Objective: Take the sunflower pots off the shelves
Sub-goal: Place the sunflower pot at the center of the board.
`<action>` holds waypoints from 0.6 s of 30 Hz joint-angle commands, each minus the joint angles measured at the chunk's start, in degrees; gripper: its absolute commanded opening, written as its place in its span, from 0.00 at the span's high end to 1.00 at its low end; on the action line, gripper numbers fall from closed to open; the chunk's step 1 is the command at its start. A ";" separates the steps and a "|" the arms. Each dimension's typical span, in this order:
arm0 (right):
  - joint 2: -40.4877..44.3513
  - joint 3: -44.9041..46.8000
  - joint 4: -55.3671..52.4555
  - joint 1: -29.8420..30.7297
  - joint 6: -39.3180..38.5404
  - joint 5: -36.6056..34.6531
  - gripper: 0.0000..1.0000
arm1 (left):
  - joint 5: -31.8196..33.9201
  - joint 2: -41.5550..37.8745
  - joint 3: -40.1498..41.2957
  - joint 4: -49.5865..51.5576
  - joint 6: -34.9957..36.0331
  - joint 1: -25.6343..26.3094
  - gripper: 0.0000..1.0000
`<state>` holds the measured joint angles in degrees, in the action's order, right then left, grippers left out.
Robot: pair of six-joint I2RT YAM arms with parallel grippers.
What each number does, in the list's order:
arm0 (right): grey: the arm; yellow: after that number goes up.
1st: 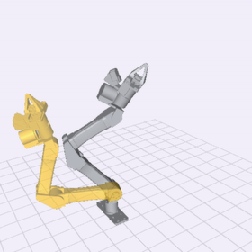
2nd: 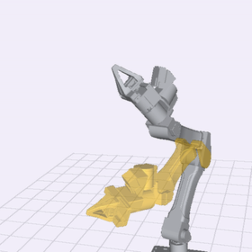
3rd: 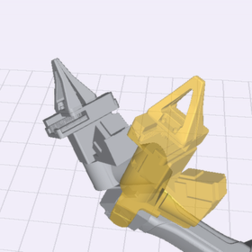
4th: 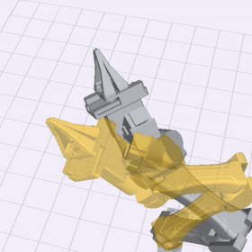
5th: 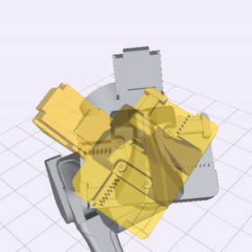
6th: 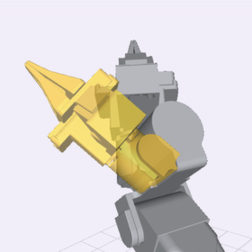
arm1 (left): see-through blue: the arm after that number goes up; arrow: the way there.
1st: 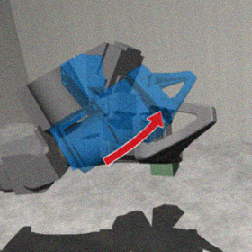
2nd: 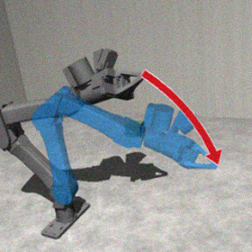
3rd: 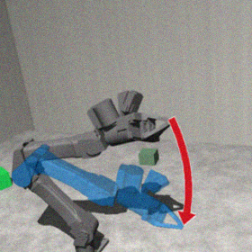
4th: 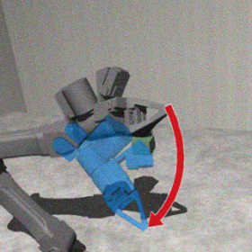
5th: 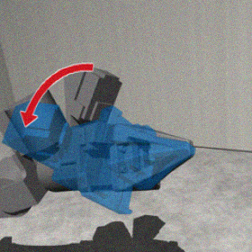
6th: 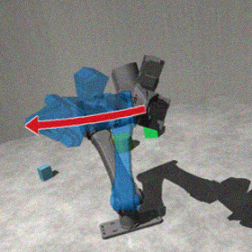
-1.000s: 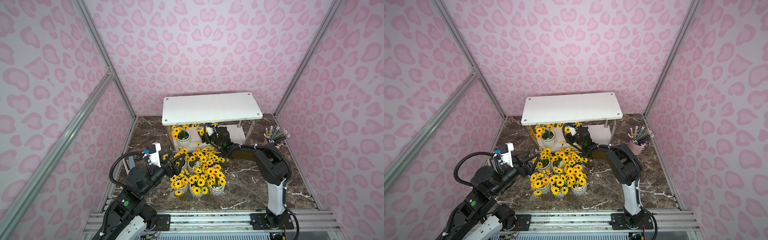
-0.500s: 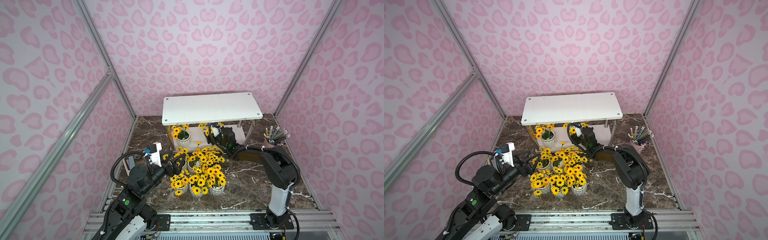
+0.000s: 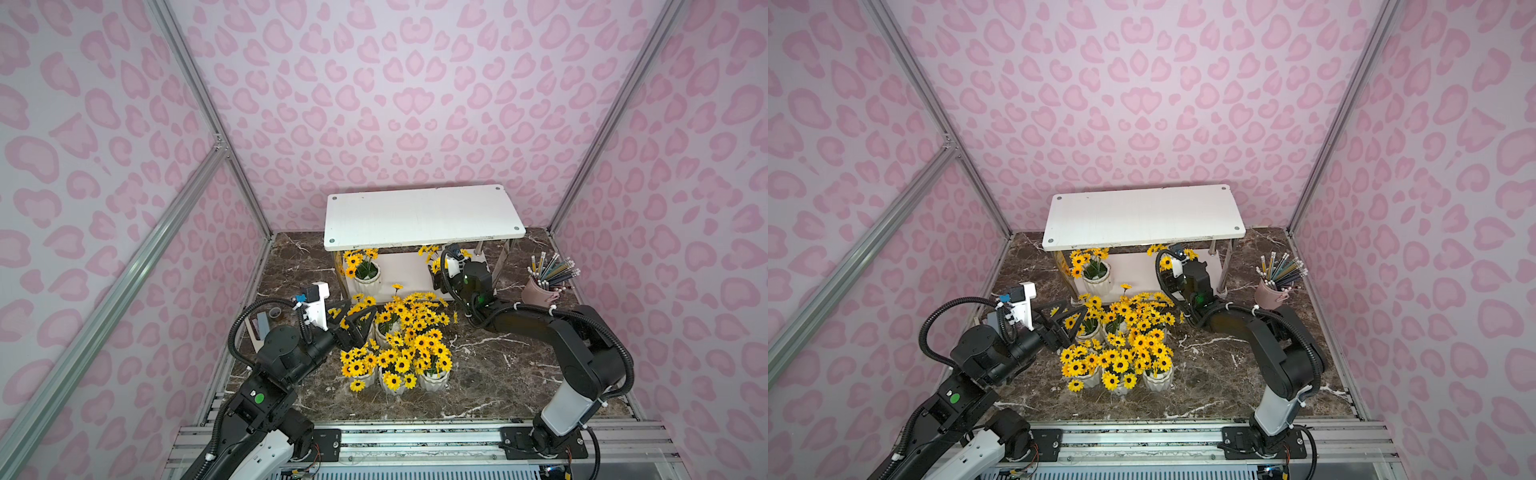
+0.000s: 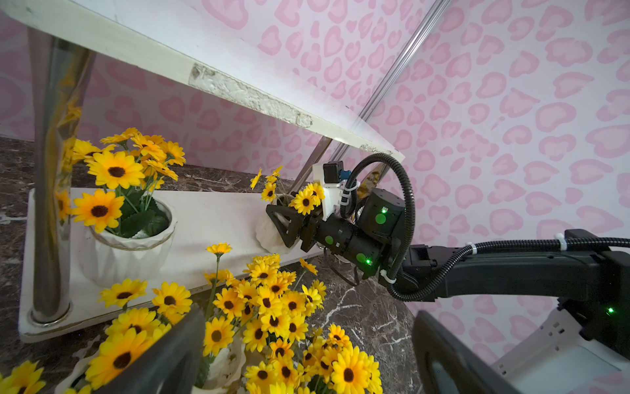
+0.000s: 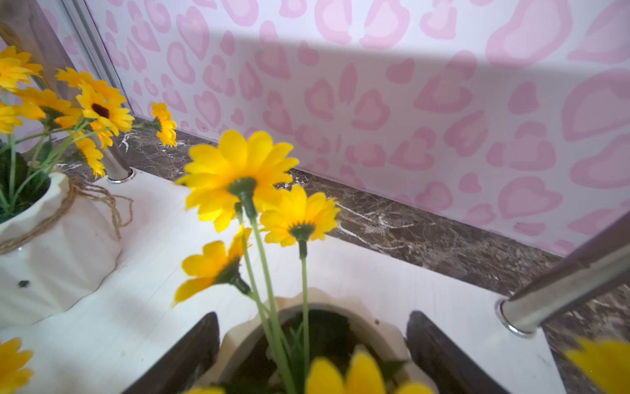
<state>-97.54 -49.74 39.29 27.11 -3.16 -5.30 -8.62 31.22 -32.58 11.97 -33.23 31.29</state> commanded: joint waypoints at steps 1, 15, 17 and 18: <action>2.21 1.71 5.47 -0.22 1.11 -3.18 1.00 | -1.25 0.59 -0.70 -3.69 -0.09 0.00 0.03; 12.49 9.72 2.89 -0.38 2.87 -7.56 1.00 | -3.39 1.03 -0.56 -5.17 -0.41 0.00 0.03; 14.38 11.62 2.62 -0.32 3.54 -8.13 1.00 | -3.50 1.07 -0.46 -5.43 -0.52 0.00 0.03; 15.38 12.59 2.17 -0.36 3.85 -8.39 1.00 | -3.67 1.12 -0.47 -5.64 -0.58 0.00 0.03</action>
<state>-84.23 -38.39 38.81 26.68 -0.67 -11.97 -11.53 32.23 -32.80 9.61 -33.43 31.29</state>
